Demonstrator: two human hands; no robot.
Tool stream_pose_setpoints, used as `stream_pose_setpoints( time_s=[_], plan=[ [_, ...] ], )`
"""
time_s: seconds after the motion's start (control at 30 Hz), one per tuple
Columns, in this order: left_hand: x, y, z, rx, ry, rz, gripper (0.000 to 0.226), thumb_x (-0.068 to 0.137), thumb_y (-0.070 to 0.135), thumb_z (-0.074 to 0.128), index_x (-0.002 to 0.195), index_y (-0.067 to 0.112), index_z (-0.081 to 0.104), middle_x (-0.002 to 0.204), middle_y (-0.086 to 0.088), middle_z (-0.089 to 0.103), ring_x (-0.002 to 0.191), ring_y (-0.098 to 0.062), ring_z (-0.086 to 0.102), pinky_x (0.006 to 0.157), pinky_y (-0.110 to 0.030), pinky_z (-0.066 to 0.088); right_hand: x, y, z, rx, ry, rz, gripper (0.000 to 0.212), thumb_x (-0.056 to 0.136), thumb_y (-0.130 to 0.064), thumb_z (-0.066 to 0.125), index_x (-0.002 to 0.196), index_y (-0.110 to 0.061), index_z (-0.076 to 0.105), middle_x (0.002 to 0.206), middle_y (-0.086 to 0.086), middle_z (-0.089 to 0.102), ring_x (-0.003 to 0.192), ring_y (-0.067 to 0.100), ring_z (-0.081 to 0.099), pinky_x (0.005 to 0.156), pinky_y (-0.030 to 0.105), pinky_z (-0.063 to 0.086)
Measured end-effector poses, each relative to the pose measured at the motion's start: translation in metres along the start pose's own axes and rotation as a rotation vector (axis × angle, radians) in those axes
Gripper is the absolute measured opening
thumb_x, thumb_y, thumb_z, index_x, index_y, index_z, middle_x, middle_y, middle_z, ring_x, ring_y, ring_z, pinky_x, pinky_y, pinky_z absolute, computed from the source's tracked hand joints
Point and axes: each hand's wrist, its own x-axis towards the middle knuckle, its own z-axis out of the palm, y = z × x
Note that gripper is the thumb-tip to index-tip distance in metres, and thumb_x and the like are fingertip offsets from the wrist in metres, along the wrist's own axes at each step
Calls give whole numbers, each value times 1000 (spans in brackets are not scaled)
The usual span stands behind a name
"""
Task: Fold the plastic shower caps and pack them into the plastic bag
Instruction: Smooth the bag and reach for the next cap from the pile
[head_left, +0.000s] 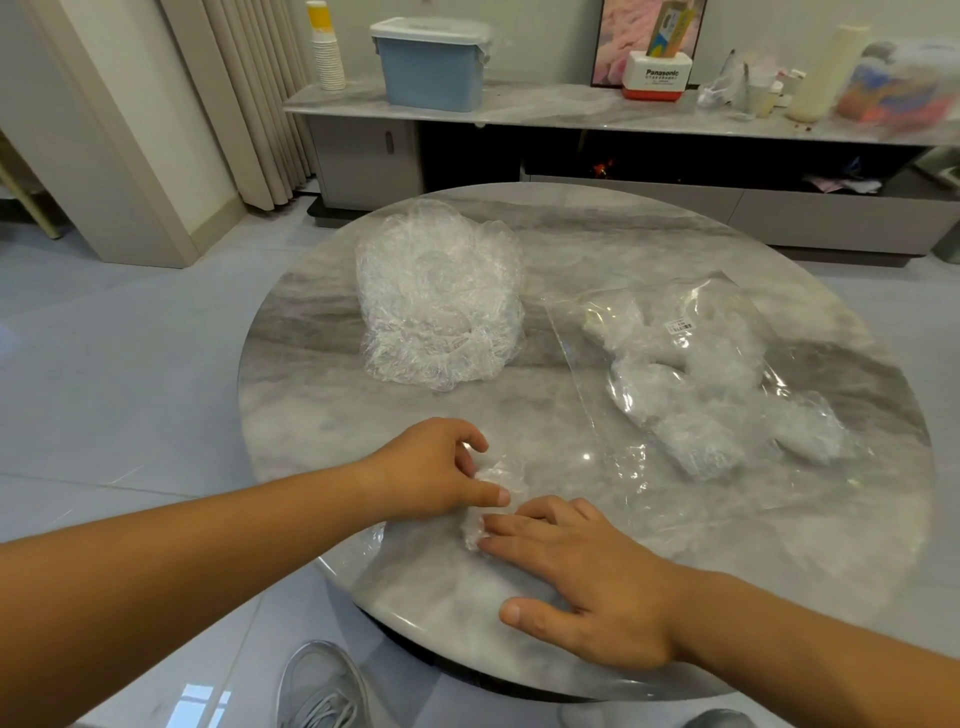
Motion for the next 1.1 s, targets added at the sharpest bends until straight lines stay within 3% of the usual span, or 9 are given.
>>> stream_pose_setpoints(
  time_s=[0.13, 0.27, 0.37, 0.53, 0.73, 0.8, 0.9, 1.0, 1.1],
  plan=[
    [8, 3, 0, 15, -46, -40, 38, 73, 32, 90, 98, 10, 71, 70, 3, 64, 61, -9, 55, 61, -19, 46, -10, 1, -2, 227, 134, 14, 61, 97, -58, 50, 153, -37, 35, 153, -21, 35, 141, -7, 27, 116, 20, 23],
    [7, 12, 2, -332, -73, -99, 24, 77, 19, 87, 78, 10, 65, 65, -2, 60, 57, -11, 56, 56, -23, 51, -19, 6, -5, 479, 494, 137, 41, 91, -59, 54, 128, -40, 59, 137, -21, 42, 134, 2, 43, 108, 17, 36],
    [6, 23, 5, -591, -133, -105, 25, 81, 17, 83, 80, 11, 59, 72, -8, 61, 64, -15, 60, 63, -29, 57, -23, 3, -21, 838, 459, 305, 33, 88, -66, 58, 111, -47, 71, 138, -24, 48, 129, -11, 45, 103, 10, 39],
    [-1, 55, 17, -752, -122, -61, 11, 89, 14, 75, 88, 10, 65, 67, -2, 66, 60, -11, 63, 68, -30, 60, -29, 6, -33, 1252, 501, 334, 42, 84, -52, 57, 103, -23, 80, 111, -6, 75, 110, 14, 68, 104, 42, 52],
    [3, 89, 39, -789, -118, -28, 26, 93, 33, 70, 98, 10, 61, 86, -6, 71, 77, -17, 70, 71, -28, 57, -60, 17, -54, 1149, 737, 389, 43, 82, -50, 59, 88, -13, 80, 94, 9, 79, 92, 25, 74, 88, 37, 58],
    [6, 101, 46, -656, -95, 25, 28, 98, 39, 62, 105, 12, 62, 100, -3, 73, 92, -17, 72, 82, -31, 56, -74, 34, -64, 1070, 879, 440, 41, 86, -49, 58, 81, -15, 80, 88, 11, 78, 86, 24, 74, 85, 35, 58],
    [11, 106, 59, 0, -26, 357, 26, 103, 42, 50, 115, 26, 66, 131, 8, 59, 125, -9, 51, 102, -22, 39, -94, 70, -74, 1099, 989, 530, 46, 99, -42, 53, 72, -17, 81, 84, 17, 75, 83, 29, 71, 88, 38, 58],
    [16, 106, 78, 505, -111, 588, 44, 102, 57, 36, 128, 34, 64, 168, -2, 15, 154, -14, 5, 124, -33, 12, -110, 97, -69, 1118, 939, 601, 56, 105, -42, 44, 71, -16, 79, 80, 12, 72, 83, 25, 68, 92, 40, 56],
    [16, 108, 99, 746, -201, 649, 57, 100, 65, 27, 137, 34, 56, 168, -8, -14, 154, -19, -20, 126, -42, 4, -121, 108, -58, 1048, 779, 639, 63, 100, -59, 43, 73, -17, 81, 91, 21, 69, 89, 31, 64, 100, 42, 52]
  ],
)
